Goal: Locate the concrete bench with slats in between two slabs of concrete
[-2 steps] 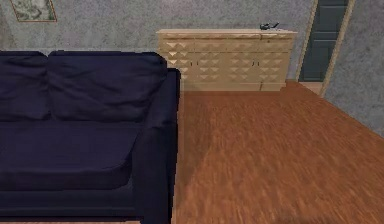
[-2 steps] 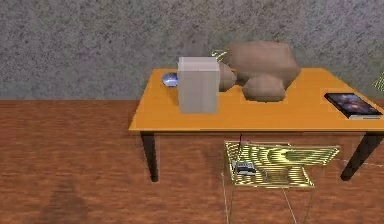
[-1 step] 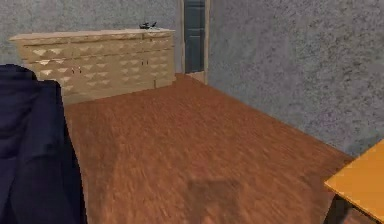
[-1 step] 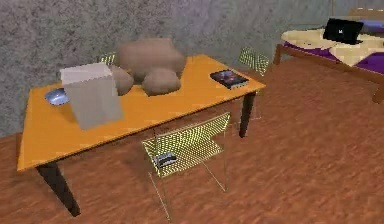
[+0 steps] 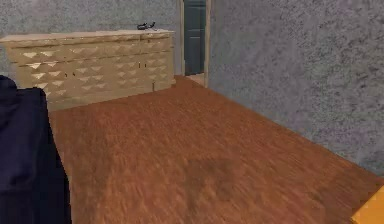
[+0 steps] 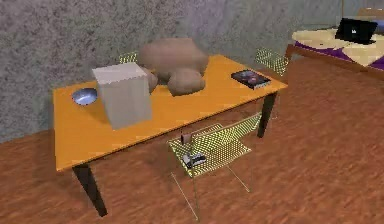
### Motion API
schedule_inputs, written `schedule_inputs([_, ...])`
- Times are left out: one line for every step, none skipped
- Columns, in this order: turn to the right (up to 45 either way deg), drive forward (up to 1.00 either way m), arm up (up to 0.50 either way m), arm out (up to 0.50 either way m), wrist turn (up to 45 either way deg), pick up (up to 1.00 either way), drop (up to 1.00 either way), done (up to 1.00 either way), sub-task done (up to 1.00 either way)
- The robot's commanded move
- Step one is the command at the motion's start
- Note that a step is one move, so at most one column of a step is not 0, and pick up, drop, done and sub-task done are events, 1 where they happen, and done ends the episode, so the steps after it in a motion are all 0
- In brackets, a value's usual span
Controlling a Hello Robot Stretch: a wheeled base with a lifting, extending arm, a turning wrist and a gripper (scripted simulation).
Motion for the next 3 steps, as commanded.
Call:
schedule_inputs([0.0, 1.00, 0.00, 0.00, 0.0, 0.00, 0.00, 0.00, 0.00])
schedule_inputs([0.0, 1.00, 0.00, 0.00, 0.0, 0.00, 0.00, 0.00, 0.00])
schedule_inputs([0.0, 1.00, 0.00, 0.00, 0.0, 0.00, 0.00, 0.00, 0.00])
